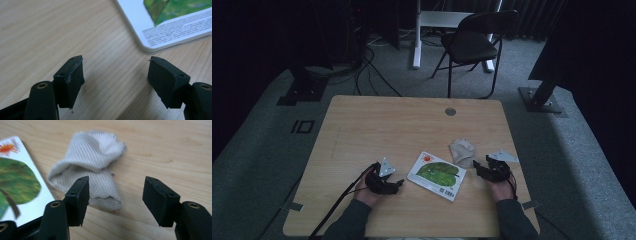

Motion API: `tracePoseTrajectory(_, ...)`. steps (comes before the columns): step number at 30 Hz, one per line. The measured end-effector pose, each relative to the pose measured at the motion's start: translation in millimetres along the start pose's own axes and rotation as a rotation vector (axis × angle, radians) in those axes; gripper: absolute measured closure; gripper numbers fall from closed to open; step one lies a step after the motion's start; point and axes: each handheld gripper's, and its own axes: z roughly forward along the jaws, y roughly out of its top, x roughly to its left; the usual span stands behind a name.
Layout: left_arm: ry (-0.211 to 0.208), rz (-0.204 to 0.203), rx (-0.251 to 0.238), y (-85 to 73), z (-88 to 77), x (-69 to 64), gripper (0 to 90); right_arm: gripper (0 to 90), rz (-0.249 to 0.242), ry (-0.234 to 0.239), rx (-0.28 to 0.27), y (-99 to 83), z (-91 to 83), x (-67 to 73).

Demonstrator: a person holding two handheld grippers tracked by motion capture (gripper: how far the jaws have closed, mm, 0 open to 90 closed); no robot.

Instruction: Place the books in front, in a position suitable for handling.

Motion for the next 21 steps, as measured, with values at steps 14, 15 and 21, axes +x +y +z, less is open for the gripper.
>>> tracePoseTrajectory(14,-0.049,-0.013,-0.05,17.0,11.3,-6.8,27.7,38.4,-0.08,0.084,-0.017,-1.5,-25.9,37.1)
tracePoseTrajectory(15,-0.051,-0.008,-0.04,18.2,13.3,-9.8,27.3,38.3,-0.08,0.088,-0.008,-3.6,-26.7,40.0)
tracePoseTrajectory(21,-0.074,-0.029,-0.045,20.9,14.9,-12.1,27.3,38.4,-0.054,0.16,0.026,-14.8,-30.5,55.6)
